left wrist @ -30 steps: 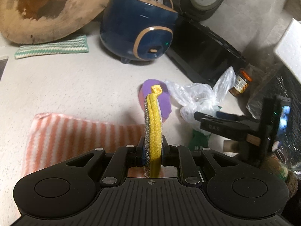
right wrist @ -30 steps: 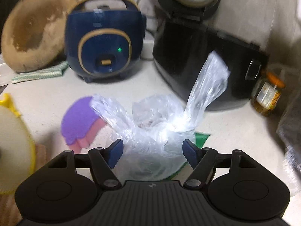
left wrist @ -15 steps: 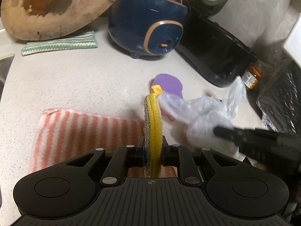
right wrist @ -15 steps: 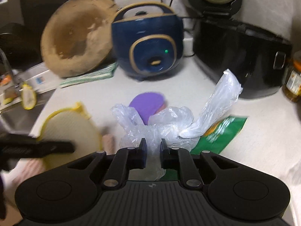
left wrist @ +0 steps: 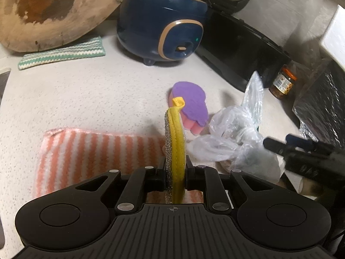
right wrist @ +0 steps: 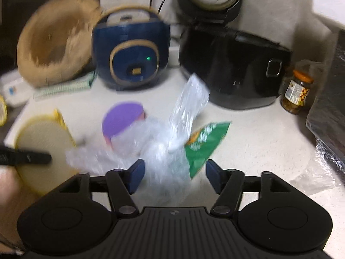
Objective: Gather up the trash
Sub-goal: 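Close the right tool on the clear plastic bag and lift it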
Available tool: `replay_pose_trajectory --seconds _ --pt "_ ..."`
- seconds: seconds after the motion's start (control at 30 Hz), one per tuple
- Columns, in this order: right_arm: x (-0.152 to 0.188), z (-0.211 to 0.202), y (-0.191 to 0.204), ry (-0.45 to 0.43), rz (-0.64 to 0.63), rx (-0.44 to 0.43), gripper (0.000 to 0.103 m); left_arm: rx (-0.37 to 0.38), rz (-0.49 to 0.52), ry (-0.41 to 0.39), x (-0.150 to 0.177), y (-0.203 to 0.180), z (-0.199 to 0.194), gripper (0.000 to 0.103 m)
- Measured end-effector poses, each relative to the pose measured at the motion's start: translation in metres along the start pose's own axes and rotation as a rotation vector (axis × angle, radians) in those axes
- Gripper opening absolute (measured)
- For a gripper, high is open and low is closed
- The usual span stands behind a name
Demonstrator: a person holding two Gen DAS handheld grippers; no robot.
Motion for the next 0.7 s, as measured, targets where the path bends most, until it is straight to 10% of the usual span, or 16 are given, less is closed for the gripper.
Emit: replay_pose_trajectory --seconds 0.43,0.6,0.7 --pt "0.019 0.051 0.047 0.127 -0.041 -0.011 0.078 0.041 0.024 0.017 -0.001 0.009 0.004 0.018" --pt "0.012 0.038 0.044 0.125 0.018 -0.003 0.030 0.075 0.043 0.044 -0.003 0.013 0.009 0.019" --pt "0.006 0.022 0.040 0.110 0.070 -0.004 0.020 0.118 0.058 0.062 -0.005 0.012 0.012 0.018"
Point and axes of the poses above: each gripper's, at about its wrist camera, not at the fingertips, and z roughly the way its jaws point, y to its left, x to its underside, the point moved 8 cm from there along z, roughly the way its jaws point, and after that the axes turned 8 degrees about x, right-handed, at the moved point
